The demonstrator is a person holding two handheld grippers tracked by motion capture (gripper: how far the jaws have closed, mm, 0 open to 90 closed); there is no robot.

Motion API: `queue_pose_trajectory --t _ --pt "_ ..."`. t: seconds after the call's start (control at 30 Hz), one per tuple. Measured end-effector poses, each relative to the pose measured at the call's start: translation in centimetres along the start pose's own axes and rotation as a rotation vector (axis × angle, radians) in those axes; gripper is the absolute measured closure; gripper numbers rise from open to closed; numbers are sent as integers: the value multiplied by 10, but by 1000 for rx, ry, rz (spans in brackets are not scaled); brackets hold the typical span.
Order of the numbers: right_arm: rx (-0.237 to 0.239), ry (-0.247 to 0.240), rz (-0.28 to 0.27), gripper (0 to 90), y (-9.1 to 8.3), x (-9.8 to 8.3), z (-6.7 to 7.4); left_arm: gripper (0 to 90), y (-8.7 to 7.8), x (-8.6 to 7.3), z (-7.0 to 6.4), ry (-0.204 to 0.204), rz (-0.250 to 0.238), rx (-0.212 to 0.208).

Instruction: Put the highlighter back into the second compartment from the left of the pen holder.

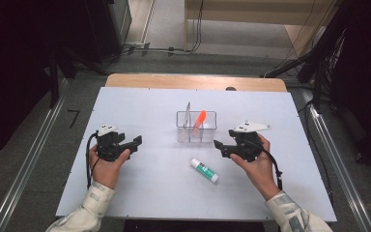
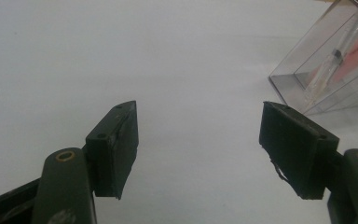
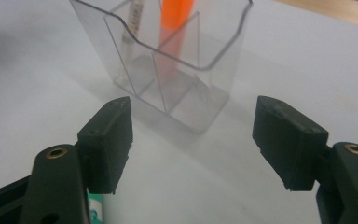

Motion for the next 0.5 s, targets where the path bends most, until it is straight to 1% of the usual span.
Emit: queue_pose_trajectory --t 0.13,0.23,0.5 --pt "-19 14 16 271 -8 -14 -9 288 0 0 -1 0 0 1" --pt "-31 23 23 268 -12 -21 -14 287 0 0 -1 2 -1 3" --pt "-40 34 25 265 -18 -28 -17 288 -1 0 -1 0 -3 -1"
Point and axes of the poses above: each handheld gripper's, and its own axes: y roughly forward along the jaws, x roughly out of its top, z roughly to its left, the point moved 9 cm from there along y, roughly forward along the jaws, and after that the axes turned 13 degrees about x, right-handed, at the moved point
